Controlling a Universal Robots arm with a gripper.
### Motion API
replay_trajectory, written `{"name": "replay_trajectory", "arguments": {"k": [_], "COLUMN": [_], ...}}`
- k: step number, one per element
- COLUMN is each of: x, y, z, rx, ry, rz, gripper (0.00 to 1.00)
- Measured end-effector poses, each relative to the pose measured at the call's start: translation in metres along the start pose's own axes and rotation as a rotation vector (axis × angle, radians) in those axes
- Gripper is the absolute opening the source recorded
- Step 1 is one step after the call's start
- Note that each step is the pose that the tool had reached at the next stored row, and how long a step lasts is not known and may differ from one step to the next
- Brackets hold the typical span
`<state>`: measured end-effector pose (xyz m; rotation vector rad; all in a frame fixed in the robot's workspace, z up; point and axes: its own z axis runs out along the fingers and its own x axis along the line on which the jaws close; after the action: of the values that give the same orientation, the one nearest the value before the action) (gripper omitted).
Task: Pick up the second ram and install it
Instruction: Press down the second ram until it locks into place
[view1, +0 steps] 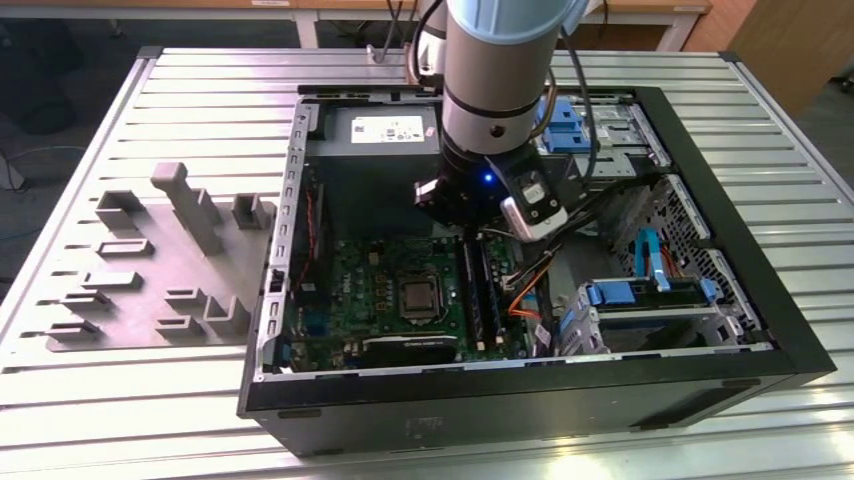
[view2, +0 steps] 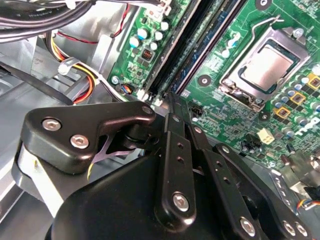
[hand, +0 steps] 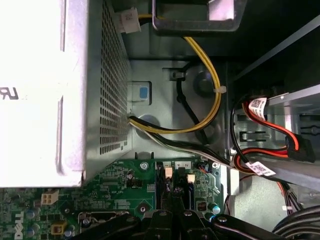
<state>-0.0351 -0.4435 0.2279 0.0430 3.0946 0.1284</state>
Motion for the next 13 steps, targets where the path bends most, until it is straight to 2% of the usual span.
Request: {"name": "replay_trajectory", "arguments": {"k": [13], "x": [0.0004], "y": [0.0049], "z": [0.007], "rx": [0.0002], "ry": [0.0001], "rz": [0.0], "gripper": [0.11]}}
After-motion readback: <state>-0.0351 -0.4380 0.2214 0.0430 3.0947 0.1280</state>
